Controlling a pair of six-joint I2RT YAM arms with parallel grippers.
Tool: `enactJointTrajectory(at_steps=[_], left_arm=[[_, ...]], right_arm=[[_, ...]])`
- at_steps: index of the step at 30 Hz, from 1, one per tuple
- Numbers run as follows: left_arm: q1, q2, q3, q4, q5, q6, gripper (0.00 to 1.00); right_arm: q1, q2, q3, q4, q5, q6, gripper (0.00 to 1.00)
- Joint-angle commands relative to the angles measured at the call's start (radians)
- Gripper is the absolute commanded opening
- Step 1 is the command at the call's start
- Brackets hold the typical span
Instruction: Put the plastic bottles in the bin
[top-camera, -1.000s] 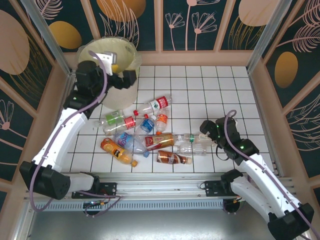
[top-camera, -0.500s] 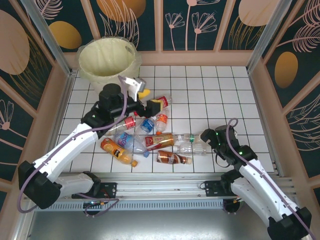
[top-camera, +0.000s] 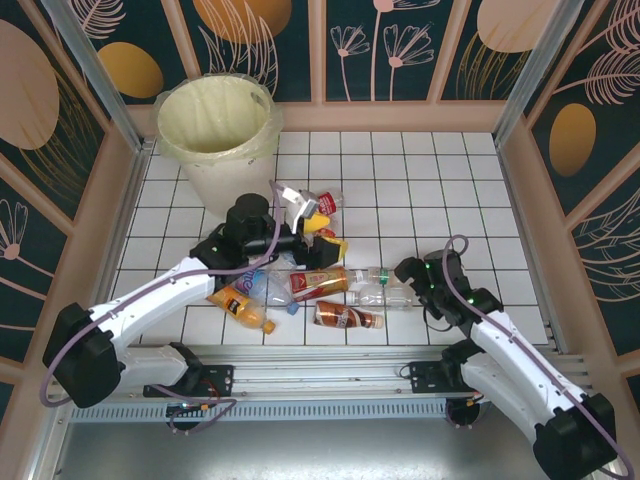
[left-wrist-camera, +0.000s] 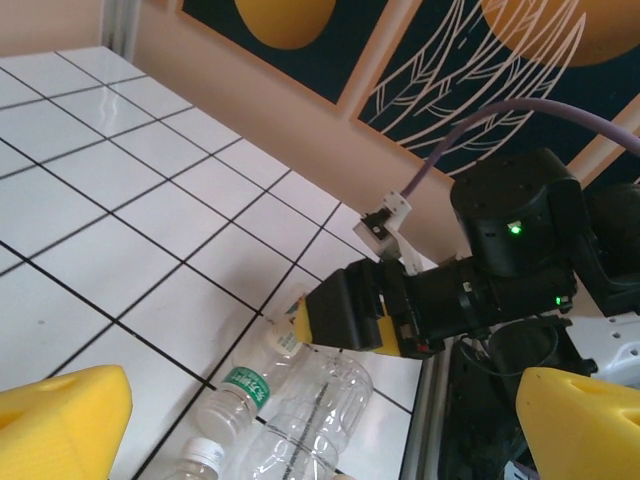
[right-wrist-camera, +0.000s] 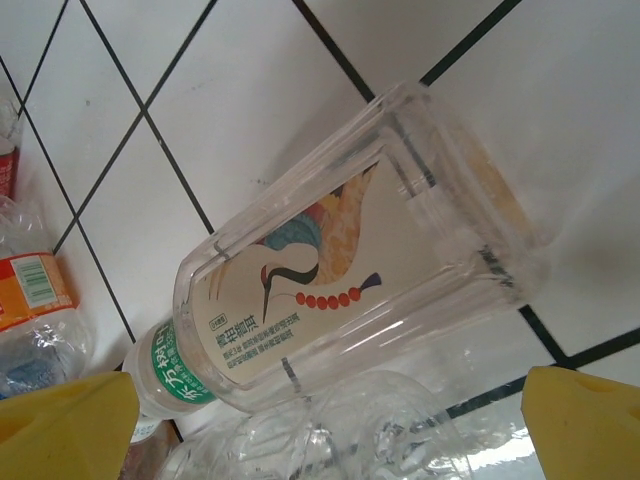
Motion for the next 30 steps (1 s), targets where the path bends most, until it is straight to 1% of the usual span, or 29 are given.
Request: enactJointTrajectory(at_steps=[1, 3, 5, 7, 11, 21, 22, 27, 30], left_arm=[[-0.016, 0.004, -0.034, 0.063, 0.026, -0.018, 0.99], [-0.017, -0.006, -0.055, 0.057, 0.020, -0.014, 0.98], [-0.017, -0.007, -0.070, 0.055, 0.014, -0.010, 0.98], [-0.017, -0.001, -0.080, 0.067, 0.018, -0.016, 0.98], [-0.022, 0.021, -0.094, 0.112, 0.028, -0.043, 0.98], [-0.029, 0.054, -0.095, 0.126, 0.017, -0.053, 0.99], [-0.029, 0.057, -0.093, 0.126, 0.014, -0.054, 0.98], [-0.030, 0.081, -0.087, 0.126, 0.012, -0.060, 0.98], [-0.030, 0.089, -0.079, 0.118, 0.006, -0.056, 0.99]], right_arm=[[-0.005, 0.002, -0.001, 0.066, -0.032, -0.008, 0.99], [-0.007, -0.012, 0.023, -0.007, 0.019, -0.014, 0.99], [-0.022, -0.024, 0.022, -0.027, 0.030, -0.005, 0.99], [-0.045, -0.019, 0.003, 0.017, -0.005, 0.005, 0.99], [-0.064, 0.053, -0.011, 0.117, -0.034, 0.011, 0.99], [-0.106, 0.222, 0.011, 0.297, -0.017, -0.015, 0.99], [-0.113, 0.240, 0.013, 0.322, 0.003, -0.018, 0.98], [-0.131, 0.379, 0.065, 0.420, -0.007, -0.056, 0.96], [-0.130, 0.468, 0.101, 0.465, 0.004, -0.073, 0.93]])
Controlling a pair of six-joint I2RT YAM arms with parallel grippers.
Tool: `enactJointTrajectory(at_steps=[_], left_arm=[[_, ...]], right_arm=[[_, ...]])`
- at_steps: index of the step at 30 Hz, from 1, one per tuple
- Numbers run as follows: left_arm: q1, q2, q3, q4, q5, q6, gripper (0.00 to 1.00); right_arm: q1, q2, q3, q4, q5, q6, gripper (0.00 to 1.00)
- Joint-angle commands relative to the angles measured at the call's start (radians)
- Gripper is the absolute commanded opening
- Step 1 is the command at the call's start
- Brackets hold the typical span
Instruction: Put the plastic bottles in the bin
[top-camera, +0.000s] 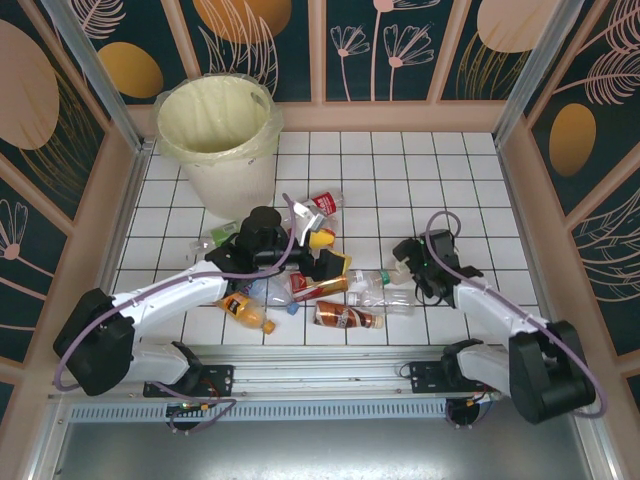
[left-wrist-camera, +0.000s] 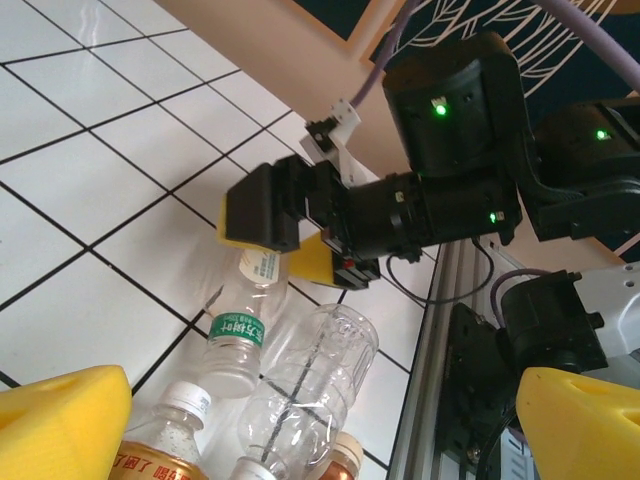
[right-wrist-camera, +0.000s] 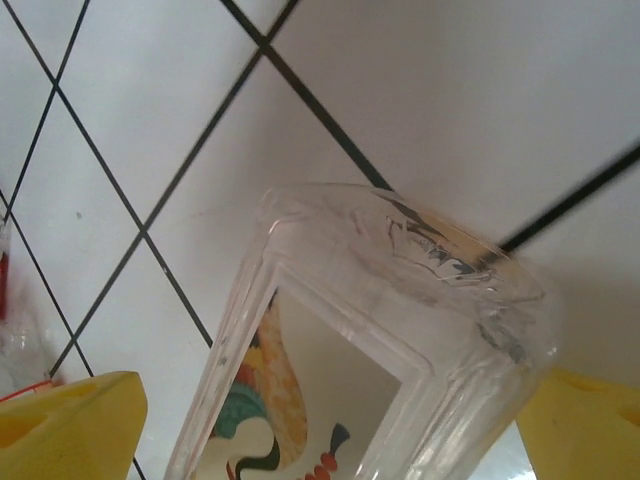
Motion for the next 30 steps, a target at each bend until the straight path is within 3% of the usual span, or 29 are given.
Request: enactJointTrajectory(at_steps=[1, 11, 17, 30], left_arm=[[-0.009, 0.011, 0.010, 0.025, -0.004, -0.008, 0.98], [-0.008, 0.024, 0.016, 0.001, -0.025, -0.008, 0.99], [-0.009, 0.023, 0.010, 0.000, -0.032, -0.013, 0.98], [-0.008, 0.111, 0.019, 0.011, -0.078, -0.034, 0.98]], right_arm=[[-0.005, 0.077, 0.057, 0.115, 0.023, -0.043, 0.91], [-0.001, 0.320, 0.208, 0.219, 0.031, -0.105, 0.74], [0.001, 0.427, 0.295, 0.221, 0.019, -0.160, 0.68], [0.001, 0.402, 0.356, 0.268, -0.020, -0.333, 0.64]])
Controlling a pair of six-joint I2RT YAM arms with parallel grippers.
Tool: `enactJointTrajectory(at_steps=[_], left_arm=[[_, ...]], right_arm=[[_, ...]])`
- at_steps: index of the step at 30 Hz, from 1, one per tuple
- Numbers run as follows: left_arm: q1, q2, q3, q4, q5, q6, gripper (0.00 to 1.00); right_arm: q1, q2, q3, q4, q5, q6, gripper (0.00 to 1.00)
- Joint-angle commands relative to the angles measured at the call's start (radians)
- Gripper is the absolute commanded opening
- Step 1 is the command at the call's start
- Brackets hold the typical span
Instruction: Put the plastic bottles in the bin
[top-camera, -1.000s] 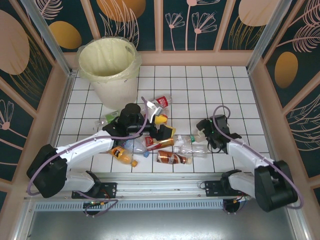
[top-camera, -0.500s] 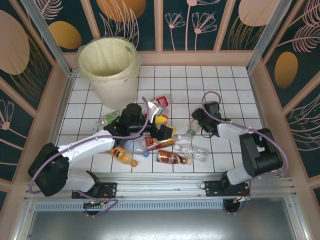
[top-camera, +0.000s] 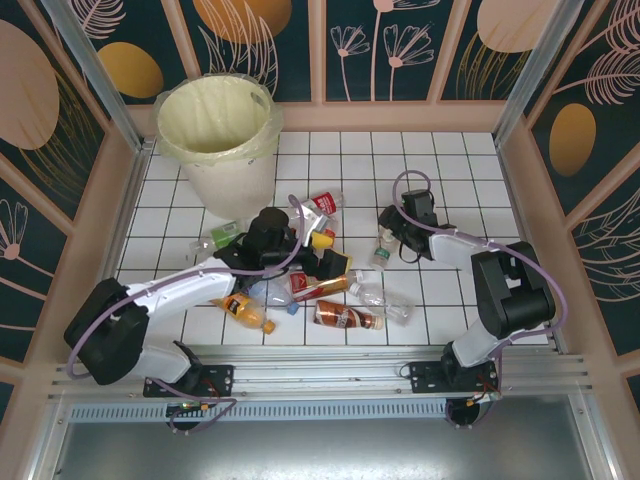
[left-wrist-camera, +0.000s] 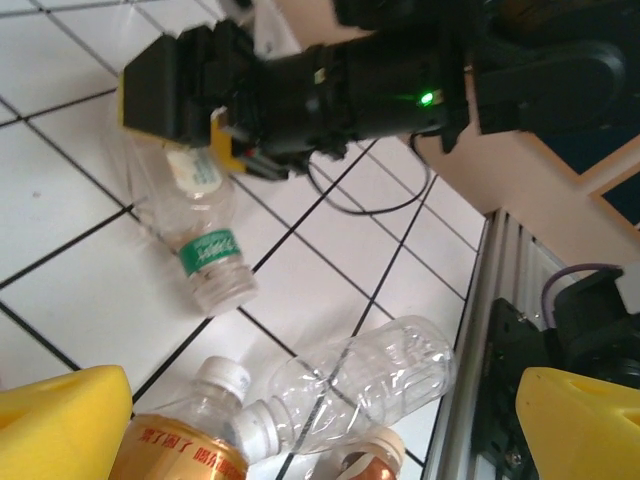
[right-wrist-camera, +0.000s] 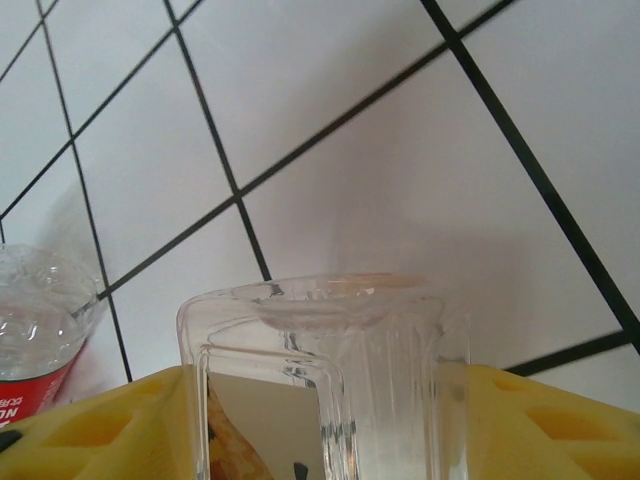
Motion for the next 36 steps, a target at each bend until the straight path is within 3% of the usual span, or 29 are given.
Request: enactJointTrajectory(at_steps=[1, 10, 19, 29, 36], left_arm=[[-0.008, 0.046, 0.022, 0.027, -0.014, -0.032, 0.98], [-0.008, 0.228, 0.098, 0.196, 0.102, -0.125, 0.97], [-0.008, 0.355, 0.176, 0.274, 0.140, -0.203, 0.93], [-0.007, 0.411, 0.226, 0.373, 0.176, -0.271, 0.89], [-0.007, 0.424, 0.226, 0.460, 0.219, -0.337, 0.79]], right_arm=[[0.000, -0.045, 0.030, 0.058, -0.036, -0.084, 0.64], [-0.004, -0.142, 0.027, 0.102, -0.129, -0.123, 0.64], [-0.006, -0.284, 0.029, 0.099, -0.256, -0.116, 0.64], [-0.006, -0.356, 0.038, 0.103, -0.403, -0.076, 0.64], [-0.006, -0.386, 0.020, 0.114, -0.416, -0.058, 0.64]])
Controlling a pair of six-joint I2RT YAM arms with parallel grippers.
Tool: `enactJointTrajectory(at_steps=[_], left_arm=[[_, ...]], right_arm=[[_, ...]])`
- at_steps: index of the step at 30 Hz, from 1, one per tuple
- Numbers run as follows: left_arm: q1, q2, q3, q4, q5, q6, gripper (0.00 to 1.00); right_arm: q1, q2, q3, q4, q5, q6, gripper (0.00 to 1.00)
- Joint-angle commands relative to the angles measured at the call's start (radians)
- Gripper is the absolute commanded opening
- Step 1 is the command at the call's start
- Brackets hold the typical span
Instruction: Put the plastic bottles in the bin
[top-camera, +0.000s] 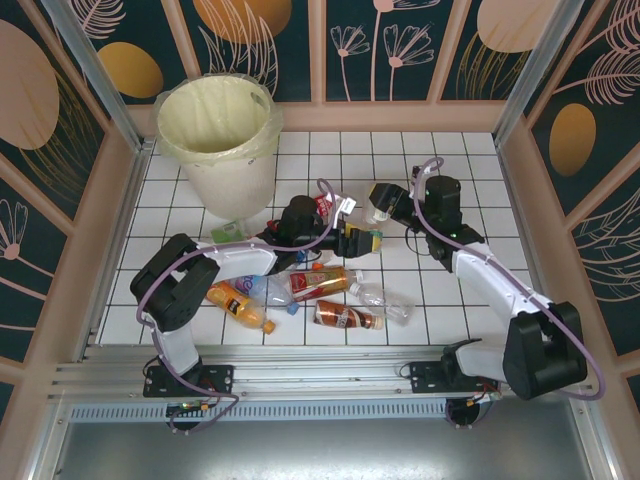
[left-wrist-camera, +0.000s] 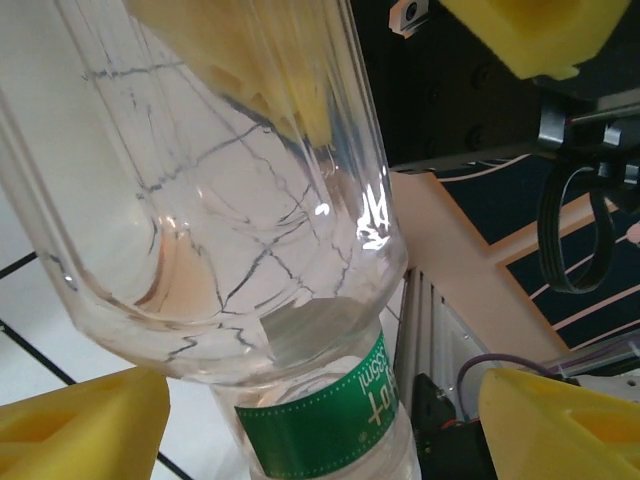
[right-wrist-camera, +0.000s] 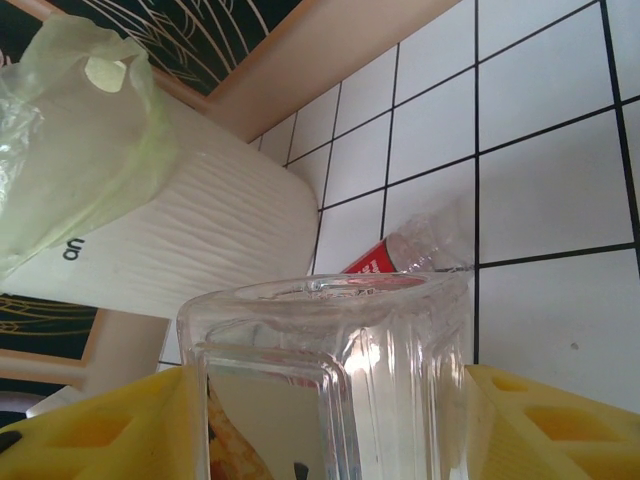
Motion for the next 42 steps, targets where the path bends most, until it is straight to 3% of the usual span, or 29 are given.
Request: enactJointTrajectory(at_steps=[1, 7, 17, 29, 39, 42], left_arm=[[-0.004, 0.022, 0.020, 0.088, 0.045, -0.048, 0.78], [-0.006, 0.035, 0.017, 0.106, 0.053, -0.068, 0.72], [-0.006, 0.039, 0.011, 0.176, 0.076, -0.127, 0.46], [-0.005, -0.006, 0.004, 0.137, 0.052, -0.104, 0.35], [-0.003, -0.079, 0.042, -0.063, -0.022, -0.004, 0.35], [0.000, -0.095, 0.071, -0.136, -0.037, 0.031, 0.36]], right_arm=[[-0.005, -0.038, 0.012, 0.050, -0.030, 0.021, 0.64], [-0.005, -0.041, 0.009, 0.062, -0.039, 0.031, 0.64], [-0.004, -0.048, -0.005, 0.060, -0.035, 0.025, 0.64], [-0.005, -0.069, -0.012, 0.061, -0.036, 0.026, 0.66], [-0.015, -0.135, 0.004, 0.027, -0.086, -0.026, 0.99], [-0.016, -0.185, 0.011, -0.024, -0.128, -0.097, 0.99]])
